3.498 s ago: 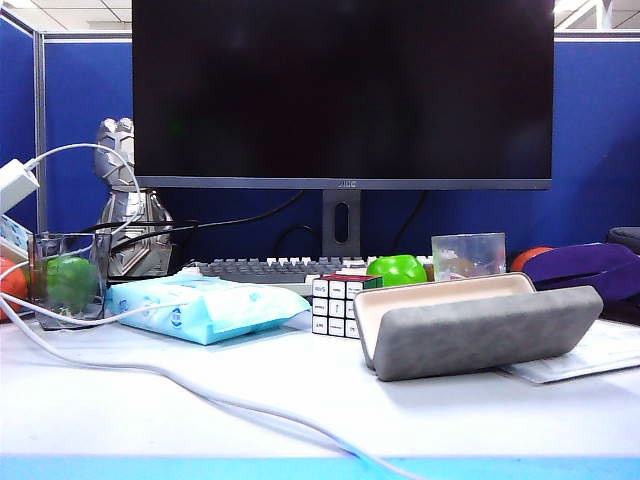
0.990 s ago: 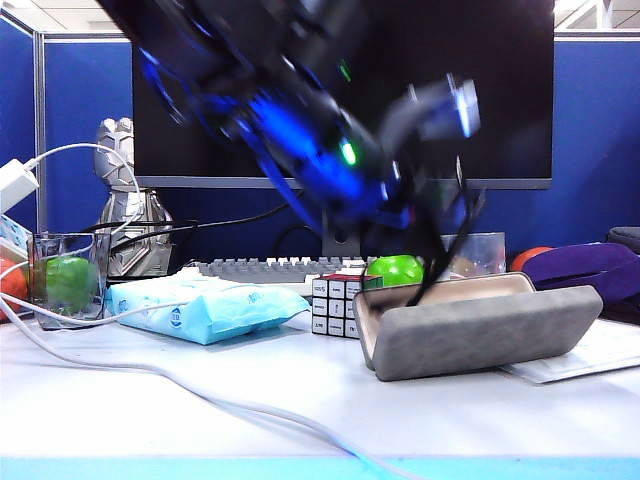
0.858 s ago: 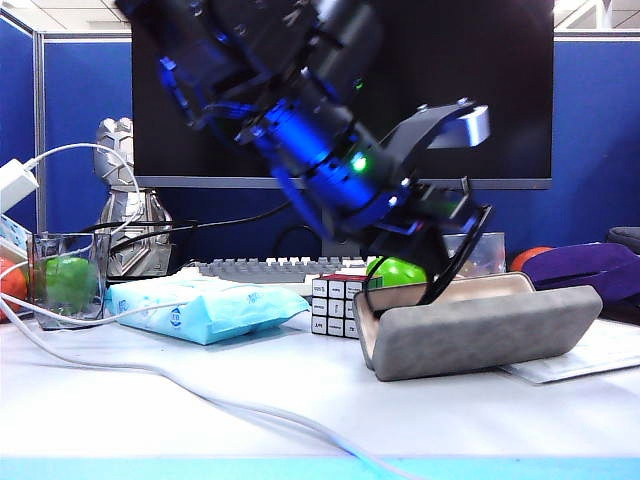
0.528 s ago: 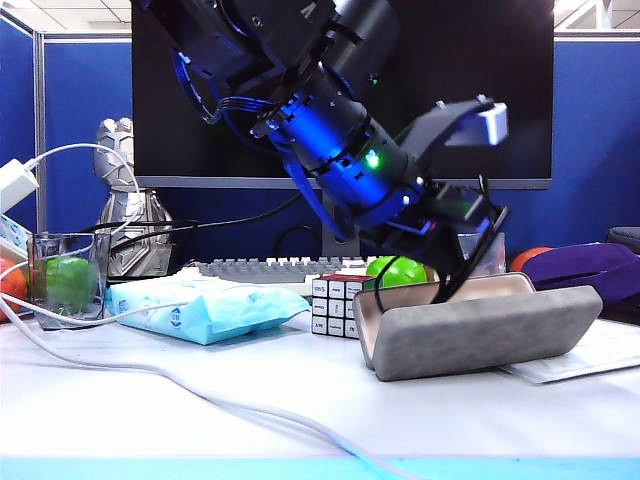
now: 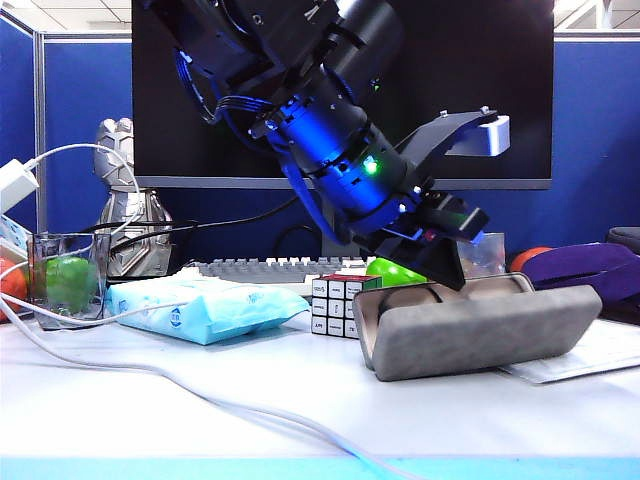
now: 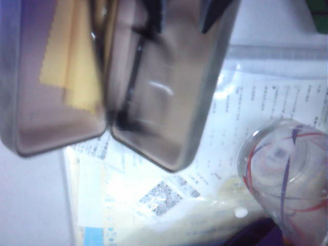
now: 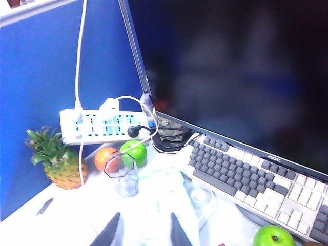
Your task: Pick up the glasses, fold the temples of the glasses, place the glasses into the glasses case, and finally close the glasses case.
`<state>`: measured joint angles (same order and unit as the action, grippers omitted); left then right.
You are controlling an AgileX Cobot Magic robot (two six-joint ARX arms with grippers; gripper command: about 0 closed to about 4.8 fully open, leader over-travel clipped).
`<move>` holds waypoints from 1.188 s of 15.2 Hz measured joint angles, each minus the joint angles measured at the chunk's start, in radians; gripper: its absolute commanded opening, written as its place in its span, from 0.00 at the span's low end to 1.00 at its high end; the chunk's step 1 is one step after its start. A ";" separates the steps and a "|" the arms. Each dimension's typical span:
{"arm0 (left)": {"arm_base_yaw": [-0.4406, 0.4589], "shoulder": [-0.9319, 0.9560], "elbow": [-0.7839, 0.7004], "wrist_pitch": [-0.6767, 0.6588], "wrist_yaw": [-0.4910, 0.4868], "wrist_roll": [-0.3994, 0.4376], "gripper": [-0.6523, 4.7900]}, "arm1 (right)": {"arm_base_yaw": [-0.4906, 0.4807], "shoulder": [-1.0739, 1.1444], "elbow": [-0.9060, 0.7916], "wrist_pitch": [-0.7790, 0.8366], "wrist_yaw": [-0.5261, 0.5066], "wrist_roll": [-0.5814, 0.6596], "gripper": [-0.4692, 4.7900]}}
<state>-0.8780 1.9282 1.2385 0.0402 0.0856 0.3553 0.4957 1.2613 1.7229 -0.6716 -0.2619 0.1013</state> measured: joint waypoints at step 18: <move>0.051 -0.365 0.110 -0.286 -0.235 -0.168 0.11 | -0.099 0.197 -0.003 -0.534 0.401 -0.209 0.08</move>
<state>-0.8268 1.5627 1.3487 -0.2459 -0.1497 0.1875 0.3965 1.4582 1.7199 -1.2060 0.1387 -0.1074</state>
